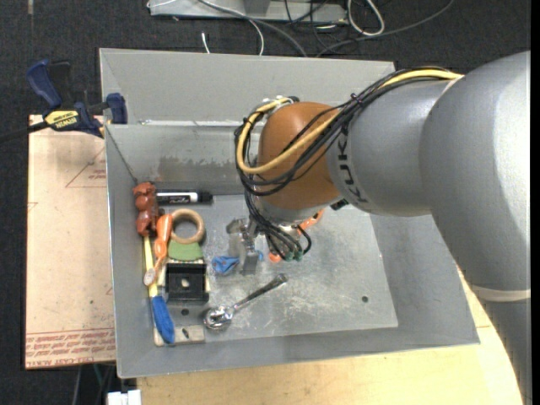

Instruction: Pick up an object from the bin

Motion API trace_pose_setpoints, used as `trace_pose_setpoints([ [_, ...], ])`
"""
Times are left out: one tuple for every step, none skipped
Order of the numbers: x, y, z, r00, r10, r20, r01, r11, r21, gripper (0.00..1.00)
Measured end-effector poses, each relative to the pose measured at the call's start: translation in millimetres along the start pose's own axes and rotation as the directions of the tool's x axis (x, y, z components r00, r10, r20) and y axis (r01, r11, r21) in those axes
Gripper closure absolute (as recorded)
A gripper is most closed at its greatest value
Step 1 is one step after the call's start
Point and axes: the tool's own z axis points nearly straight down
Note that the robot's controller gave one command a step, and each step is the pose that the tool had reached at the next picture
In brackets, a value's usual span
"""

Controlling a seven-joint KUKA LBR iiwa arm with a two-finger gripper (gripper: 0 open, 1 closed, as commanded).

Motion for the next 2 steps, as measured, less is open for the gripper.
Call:
trace_pose_setpoints([
  [0.3,0,-26,1.0,0.0,-0.002,0.0,1.0,0.0,1.0],
  [0.1,1,-64,1.0,0.0,-0.005,0.0,1.0,0.0,1.0],
])
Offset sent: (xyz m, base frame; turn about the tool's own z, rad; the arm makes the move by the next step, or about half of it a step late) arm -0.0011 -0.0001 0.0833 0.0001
